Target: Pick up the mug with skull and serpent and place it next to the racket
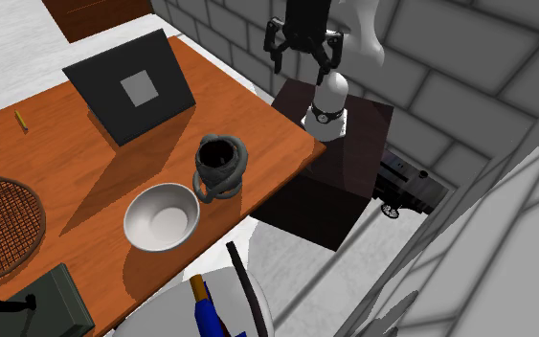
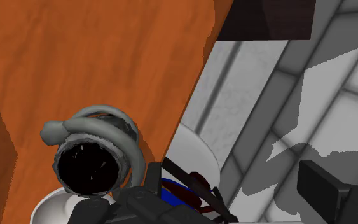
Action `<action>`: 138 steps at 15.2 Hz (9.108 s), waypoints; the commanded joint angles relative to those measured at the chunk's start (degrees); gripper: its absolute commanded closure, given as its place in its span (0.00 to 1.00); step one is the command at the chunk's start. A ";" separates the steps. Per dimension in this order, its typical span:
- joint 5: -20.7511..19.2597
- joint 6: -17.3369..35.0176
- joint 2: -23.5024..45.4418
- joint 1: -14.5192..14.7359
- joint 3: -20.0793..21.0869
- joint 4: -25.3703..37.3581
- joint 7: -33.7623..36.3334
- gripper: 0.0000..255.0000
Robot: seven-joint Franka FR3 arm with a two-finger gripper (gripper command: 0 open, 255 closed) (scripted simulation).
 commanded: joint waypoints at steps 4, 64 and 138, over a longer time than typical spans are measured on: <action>-1.57 5.04 2.14 -0.41 -1.86 -3.31 -2.31 0.00; -7.03 25.24 23.59 -2.12 -11.74 -3.58 -14.68 1.00; 20.10 14.78 93.27 -24.32 -21.42 73.25 -49.14 1.00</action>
